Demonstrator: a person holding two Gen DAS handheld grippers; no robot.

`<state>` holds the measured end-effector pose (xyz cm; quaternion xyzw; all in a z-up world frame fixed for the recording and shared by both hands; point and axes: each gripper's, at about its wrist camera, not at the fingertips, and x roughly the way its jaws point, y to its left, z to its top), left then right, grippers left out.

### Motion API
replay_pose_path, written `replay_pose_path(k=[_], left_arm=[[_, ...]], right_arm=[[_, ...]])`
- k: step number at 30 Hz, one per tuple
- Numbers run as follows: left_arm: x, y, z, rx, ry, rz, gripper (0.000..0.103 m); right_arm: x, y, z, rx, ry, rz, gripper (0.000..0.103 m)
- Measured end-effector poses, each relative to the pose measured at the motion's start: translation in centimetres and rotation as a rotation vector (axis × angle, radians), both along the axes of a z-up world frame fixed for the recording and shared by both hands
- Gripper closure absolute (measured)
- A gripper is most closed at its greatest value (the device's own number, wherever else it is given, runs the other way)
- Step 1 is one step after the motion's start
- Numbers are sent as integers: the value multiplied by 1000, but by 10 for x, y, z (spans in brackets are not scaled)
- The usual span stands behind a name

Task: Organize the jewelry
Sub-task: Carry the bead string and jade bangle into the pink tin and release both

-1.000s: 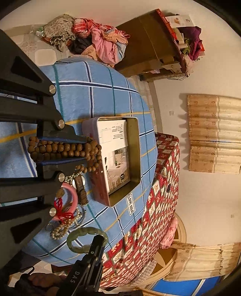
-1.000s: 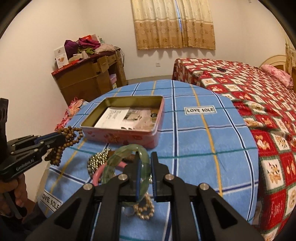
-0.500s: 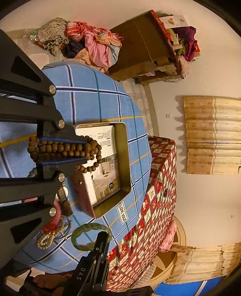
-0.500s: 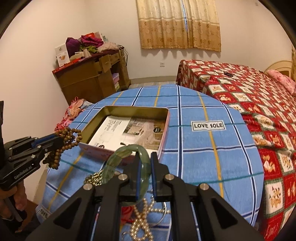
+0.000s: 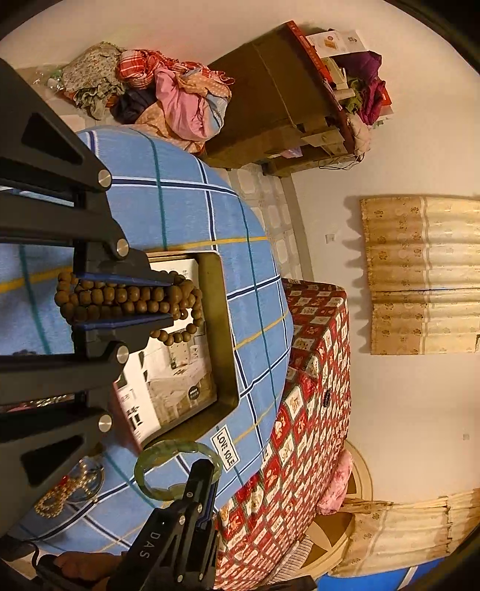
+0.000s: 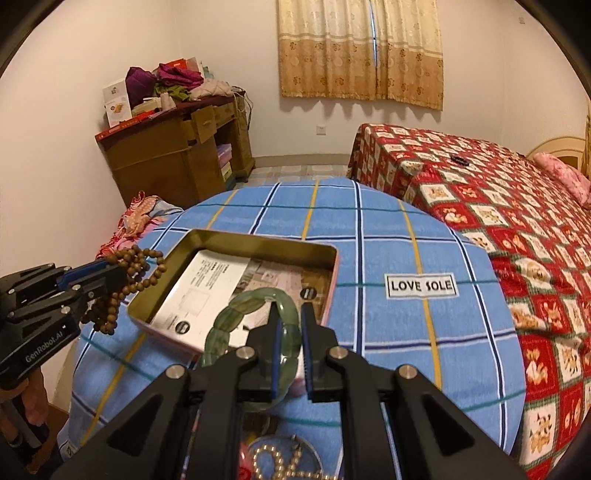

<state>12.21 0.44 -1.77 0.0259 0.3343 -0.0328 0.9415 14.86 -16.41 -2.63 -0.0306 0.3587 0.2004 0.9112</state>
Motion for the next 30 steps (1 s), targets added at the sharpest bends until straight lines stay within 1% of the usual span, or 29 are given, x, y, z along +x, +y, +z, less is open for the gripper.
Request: replay_pose_path(k=[9, 16, 30], left_arm=[[26, -1, -8, 21, 26, 3, 88], [47, 2, -19, 28, 64, 3, 88], [62, 5, -30, 37, 99, 1, 88]], right_arm=[[25, 13, -7, -24, 12, -5, 91], [44, 23, -17, -43, 35, -14, 91], [66, 36, -28, -93, 57, -25, 91]])
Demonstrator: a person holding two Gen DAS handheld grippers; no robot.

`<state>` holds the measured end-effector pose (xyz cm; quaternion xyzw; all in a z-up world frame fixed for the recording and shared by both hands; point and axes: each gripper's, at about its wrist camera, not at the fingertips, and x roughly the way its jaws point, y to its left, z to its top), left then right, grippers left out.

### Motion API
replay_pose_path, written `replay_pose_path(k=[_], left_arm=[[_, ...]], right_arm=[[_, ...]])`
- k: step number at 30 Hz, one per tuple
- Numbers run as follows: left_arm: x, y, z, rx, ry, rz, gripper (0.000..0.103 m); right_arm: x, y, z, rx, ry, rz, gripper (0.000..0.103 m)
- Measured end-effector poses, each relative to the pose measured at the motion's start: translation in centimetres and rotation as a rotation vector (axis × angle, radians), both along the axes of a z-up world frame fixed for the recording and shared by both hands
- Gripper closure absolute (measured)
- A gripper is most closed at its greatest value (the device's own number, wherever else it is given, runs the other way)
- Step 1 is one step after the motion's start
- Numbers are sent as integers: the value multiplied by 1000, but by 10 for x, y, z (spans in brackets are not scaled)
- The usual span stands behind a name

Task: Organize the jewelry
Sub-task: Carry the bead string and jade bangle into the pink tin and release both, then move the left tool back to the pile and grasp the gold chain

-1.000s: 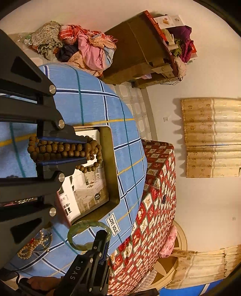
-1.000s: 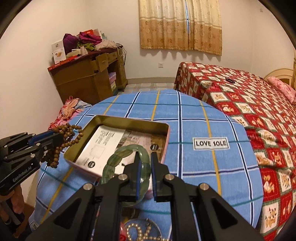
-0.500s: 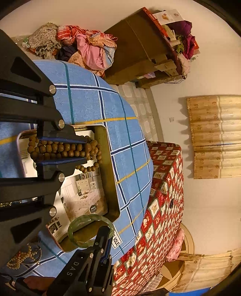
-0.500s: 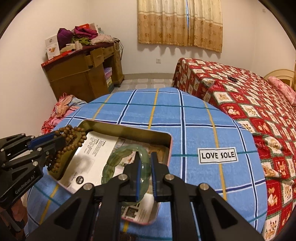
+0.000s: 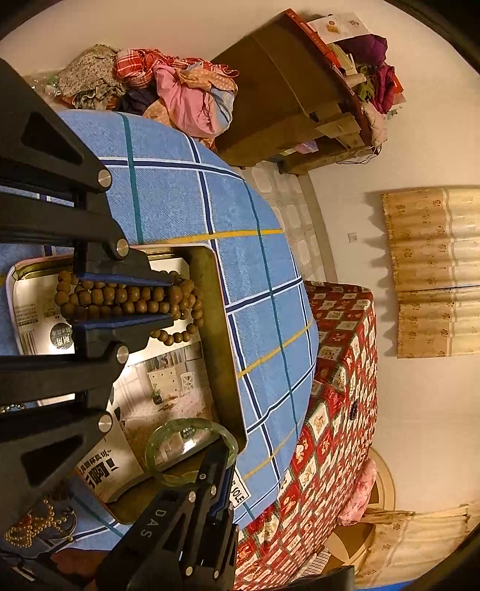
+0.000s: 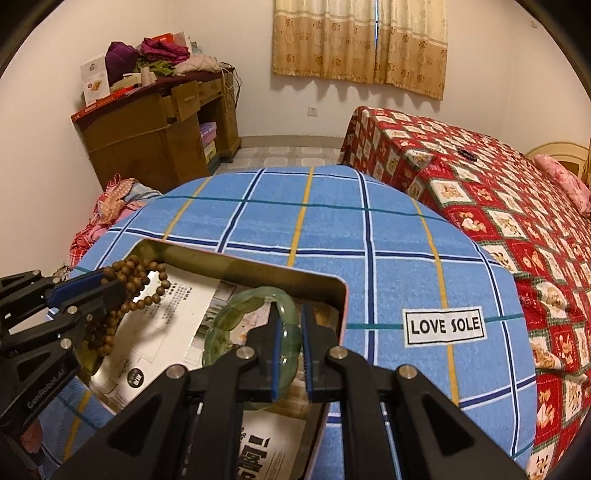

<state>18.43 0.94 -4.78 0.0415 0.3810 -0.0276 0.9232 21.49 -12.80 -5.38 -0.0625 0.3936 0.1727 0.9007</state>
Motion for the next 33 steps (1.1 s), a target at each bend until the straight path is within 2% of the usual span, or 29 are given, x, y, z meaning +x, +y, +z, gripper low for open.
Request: replay_pose_path(k=[9, 14, 17, 18, 19, 20, 21, 22, 24, 28, 33], left_arm=[[3, -1, -2, -3, 4, -11, 88], [0, 0, -1, -18, 0, -13, 88], [0, 0, 0, -8, 2, -6, 87], [-1, 0, 1, -4, 0, -4, 87], [-2, 0, 2, -3, -1, -5, 85], [-2, 0, 2, -2, -1, -4, 82], [-3, 0, 3, 1, -2, 2, 71], [-4, 0, 4, 1, -6, 10, 52], [-7, 3, 7, -11, -30, 25, 38], [-8, 5, 9, -15, -30, 31, 37], [-9, 5, 9, -13, -29, 37, 37]], right_arm=[[4, 5, -2, -16, 0, 1, 91], [3, 5, -2, -4, -3, 4, 84], [2, 3, -2, 5, -6, 0, 73], [2, 1, -2, 10, -8, -3, 61], [2, 0, -1, 16, -10, -6, 51], [1, -2, -1, 21, -15, -12, 48], [0, -3, 0, 23, -17, -15, 47], [0, -3, 0, 23, -18, -17, 47], [-2, -4, 0, 23, -18, -19, 46], [-6, -11, 0, 36, -21, -29, 41], [-13, -16, 2, 42, -19, -35, 41]])
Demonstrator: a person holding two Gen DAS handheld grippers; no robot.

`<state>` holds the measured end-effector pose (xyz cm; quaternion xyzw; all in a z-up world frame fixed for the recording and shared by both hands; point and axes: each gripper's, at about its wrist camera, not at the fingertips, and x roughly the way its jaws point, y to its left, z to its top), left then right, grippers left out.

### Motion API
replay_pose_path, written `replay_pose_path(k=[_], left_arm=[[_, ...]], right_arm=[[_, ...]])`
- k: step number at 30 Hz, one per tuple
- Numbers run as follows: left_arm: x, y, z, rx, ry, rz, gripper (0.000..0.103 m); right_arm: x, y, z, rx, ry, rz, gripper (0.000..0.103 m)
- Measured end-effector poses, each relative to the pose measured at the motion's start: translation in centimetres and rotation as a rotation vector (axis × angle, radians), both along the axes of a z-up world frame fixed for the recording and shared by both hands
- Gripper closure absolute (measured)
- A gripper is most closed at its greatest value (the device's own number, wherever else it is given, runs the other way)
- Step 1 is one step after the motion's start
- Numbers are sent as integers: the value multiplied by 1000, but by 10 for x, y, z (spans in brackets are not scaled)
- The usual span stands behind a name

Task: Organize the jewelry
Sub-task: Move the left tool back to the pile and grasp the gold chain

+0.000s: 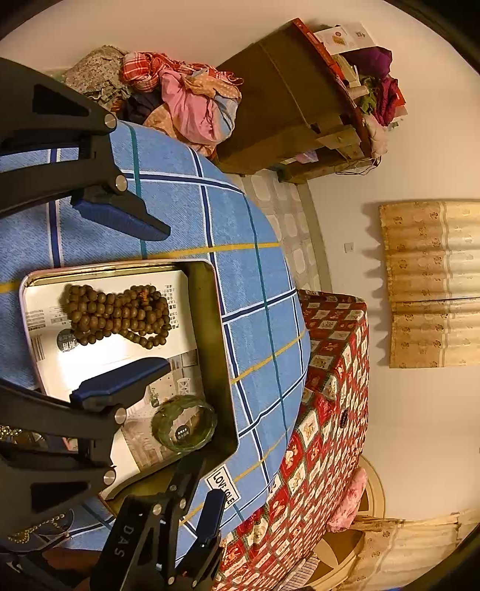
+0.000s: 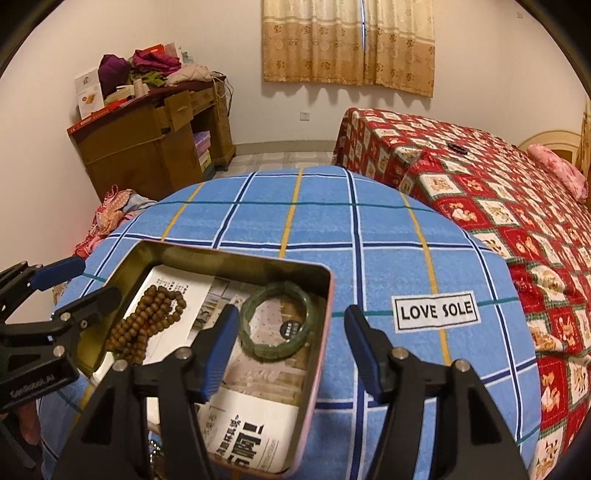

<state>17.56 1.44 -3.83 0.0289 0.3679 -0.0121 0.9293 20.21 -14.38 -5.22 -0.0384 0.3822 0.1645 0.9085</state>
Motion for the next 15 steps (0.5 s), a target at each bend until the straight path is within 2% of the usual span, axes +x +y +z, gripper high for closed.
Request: replay_pose_path(k=[15], left_arm=[[-22, 2, 3, 3, -14, 15, 37]], right_arm=[[-27, -10, 3, 16, -3, -8, 37]])
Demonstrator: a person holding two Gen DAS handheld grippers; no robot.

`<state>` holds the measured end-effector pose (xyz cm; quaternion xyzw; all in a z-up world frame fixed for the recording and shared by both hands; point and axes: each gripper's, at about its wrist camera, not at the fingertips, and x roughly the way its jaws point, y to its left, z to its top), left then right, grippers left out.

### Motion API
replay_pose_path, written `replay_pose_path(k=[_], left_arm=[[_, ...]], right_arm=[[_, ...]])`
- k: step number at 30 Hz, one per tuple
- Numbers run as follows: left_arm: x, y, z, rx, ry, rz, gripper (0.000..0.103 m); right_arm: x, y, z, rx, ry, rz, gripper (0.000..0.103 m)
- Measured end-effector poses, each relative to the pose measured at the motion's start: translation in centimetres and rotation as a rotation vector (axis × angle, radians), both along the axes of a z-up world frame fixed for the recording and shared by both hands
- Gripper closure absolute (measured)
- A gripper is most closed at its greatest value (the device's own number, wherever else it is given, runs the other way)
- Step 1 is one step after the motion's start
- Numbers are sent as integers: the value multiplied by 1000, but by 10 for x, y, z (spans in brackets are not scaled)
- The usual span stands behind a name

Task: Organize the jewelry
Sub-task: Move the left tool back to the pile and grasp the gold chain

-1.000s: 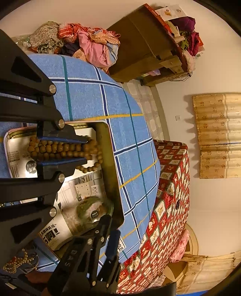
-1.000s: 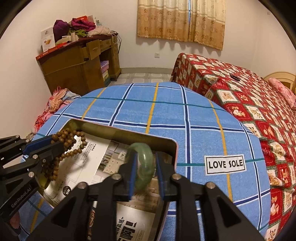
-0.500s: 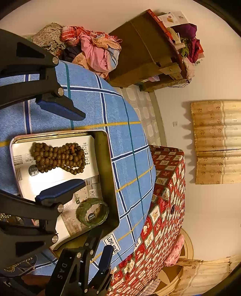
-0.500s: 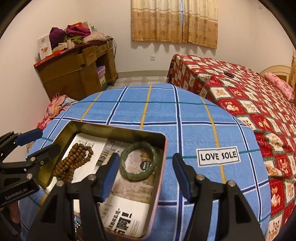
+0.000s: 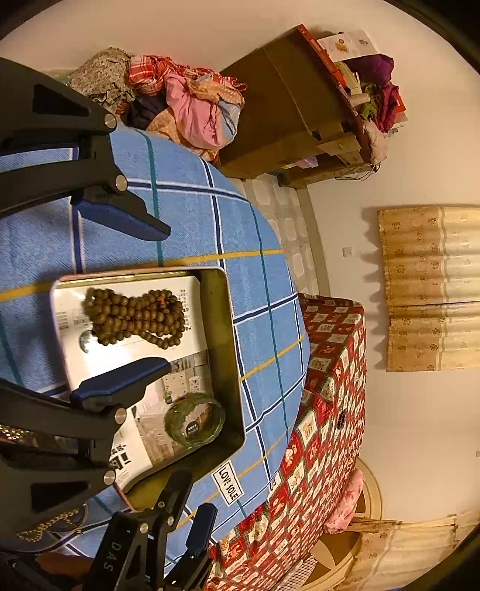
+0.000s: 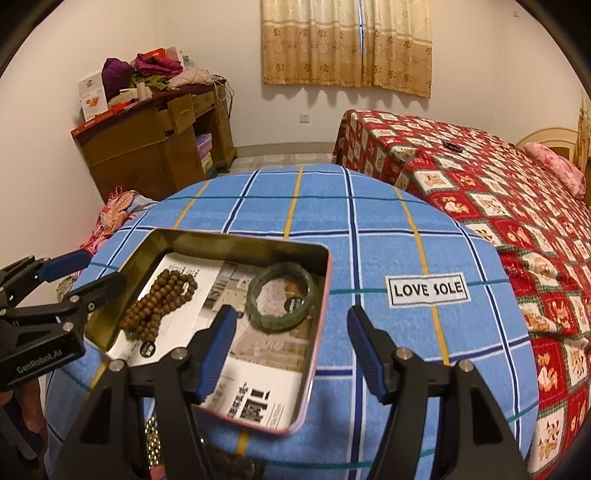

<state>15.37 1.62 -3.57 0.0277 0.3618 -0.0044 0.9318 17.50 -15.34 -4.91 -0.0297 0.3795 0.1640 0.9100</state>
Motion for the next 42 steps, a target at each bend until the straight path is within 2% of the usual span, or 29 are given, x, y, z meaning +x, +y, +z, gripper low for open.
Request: replay_pose_path(k=[8, 17, 29, 30, 34, 38, 41, 42], left_arm=[[-35, -2, 4, -11, -20, -22, 37], [-76, -13, -23, -4, 37, -45, 37], [-93, -48, -31, -12, 43, -126, 38], [-94, -50, -32, -10, 44, -132, 40], [-88, -57, -45, -12, 91, -148, 63], [-86, -61, -55, -11, 114, -157, 66], [-87, -63, -58, -6, 112, -170, 73], [-88, -63, -57, -1, 107, -172, 82]], right_arm=[[-24, -14, 0, 0, -10, -12, 32], [-61, -36, -16, -28, 14, -46, 32], [-93, -58, -35, 17, 53, -94, 30], [-95, -59, -36, 18, 52, -95, 30], [-100, -62, -38, 37, 50, -98, 30], [-104, -62, -41, 57, 56, -102, 29], [-108, -60, -42, 58, 49, -100, 29], [-109, -60, -43, 58, 48, -99, 29]])
